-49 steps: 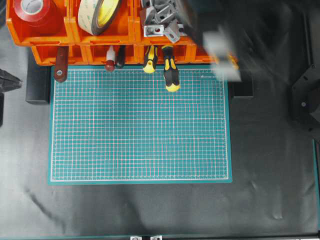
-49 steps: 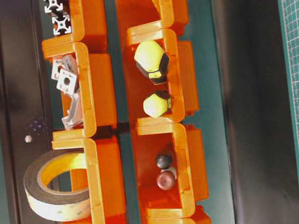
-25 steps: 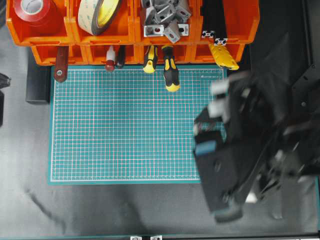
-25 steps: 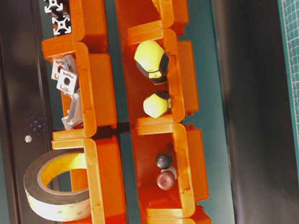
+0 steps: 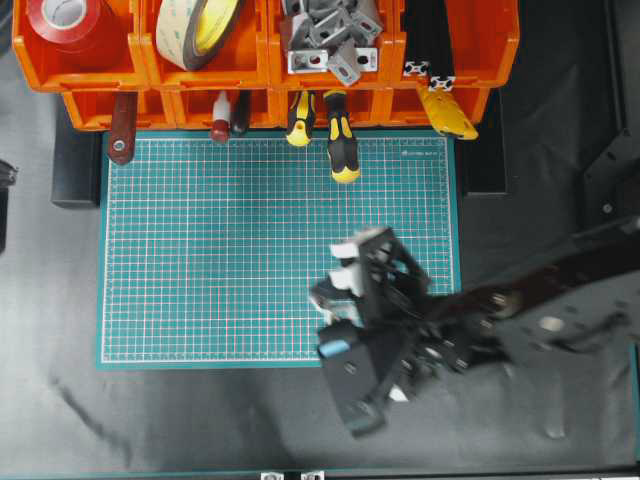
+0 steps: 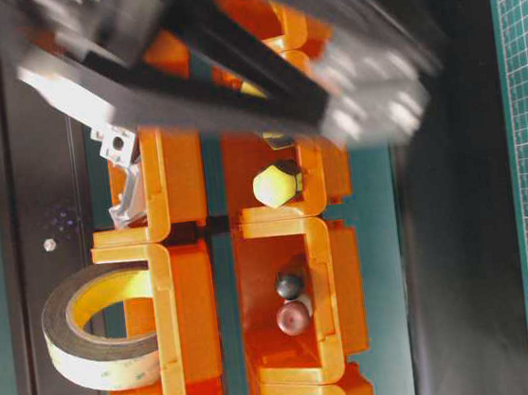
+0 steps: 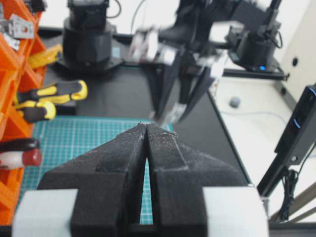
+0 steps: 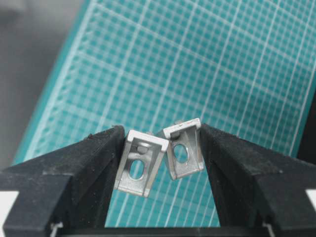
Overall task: Pick corner brachets from container rack with right arm.
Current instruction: 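Lift the brackets out and carry them over the green mat, then open the right gripper to drop the brackets onto the mat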
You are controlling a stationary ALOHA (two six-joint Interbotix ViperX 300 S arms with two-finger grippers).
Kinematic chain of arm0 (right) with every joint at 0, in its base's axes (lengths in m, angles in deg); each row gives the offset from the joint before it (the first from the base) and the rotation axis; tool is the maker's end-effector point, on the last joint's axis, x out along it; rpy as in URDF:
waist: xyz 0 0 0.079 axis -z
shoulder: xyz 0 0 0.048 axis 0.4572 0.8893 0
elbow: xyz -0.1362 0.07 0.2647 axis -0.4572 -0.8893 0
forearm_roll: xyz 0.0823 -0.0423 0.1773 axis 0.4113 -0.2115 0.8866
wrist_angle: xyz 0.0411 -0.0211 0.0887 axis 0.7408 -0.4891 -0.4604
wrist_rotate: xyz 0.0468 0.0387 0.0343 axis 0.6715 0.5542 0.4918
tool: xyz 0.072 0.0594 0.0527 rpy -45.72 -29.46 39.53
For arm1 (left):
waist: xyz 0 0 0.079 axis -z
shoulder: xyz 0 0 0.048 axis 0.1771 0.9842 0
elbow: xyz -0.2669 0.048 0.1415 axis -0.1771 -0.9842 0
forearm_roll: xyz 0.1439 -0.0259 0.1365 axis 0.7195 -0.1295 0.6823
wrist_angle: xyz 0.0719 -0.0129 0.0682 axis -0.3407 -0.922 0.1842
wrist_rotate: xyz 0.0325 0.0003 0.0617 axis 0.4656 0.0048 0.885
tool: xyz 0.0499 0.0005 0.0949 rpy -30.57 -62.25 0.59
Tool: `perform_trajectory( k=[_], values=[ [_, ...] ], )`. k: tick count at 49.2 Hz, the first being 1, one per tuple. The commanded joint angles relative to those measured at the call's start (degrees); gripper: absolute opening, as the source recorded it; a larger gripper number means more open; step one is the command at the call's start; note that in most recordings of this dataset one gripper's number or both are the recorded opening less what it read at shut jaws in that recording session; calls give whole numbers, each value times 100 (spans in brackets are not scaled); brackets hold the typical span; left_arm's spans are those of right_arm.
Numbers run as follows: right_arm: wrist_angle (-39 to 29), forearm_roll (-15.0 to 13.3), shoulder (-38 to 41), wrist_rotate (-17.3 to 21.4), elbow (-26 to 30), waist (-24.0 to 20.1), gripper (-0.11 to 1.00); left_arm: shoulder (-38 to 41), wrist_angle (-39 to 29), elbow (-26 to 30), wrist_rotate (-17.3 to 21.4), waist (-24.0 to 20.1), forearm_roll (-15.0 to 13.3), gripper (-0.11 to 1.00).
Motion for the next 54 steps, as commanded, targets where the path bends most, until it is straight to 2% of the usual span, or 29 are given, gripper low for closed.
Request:
perform_trajectory(
  k=[1, 18, 54],
  values=[
    [492, -193, 176, 35, 9, 202, 52, 97, 26, 193, 0, 26, 18, 0],
    [1292, -220, 1090, 44, -26, 492, 52, 343, -229, 290, 35, 35, 18, 0],
    [1389, -149, 1143, 62, -35, 861, 52, 360, -255, 325, 53, 35, 26, 0]
  ],
)
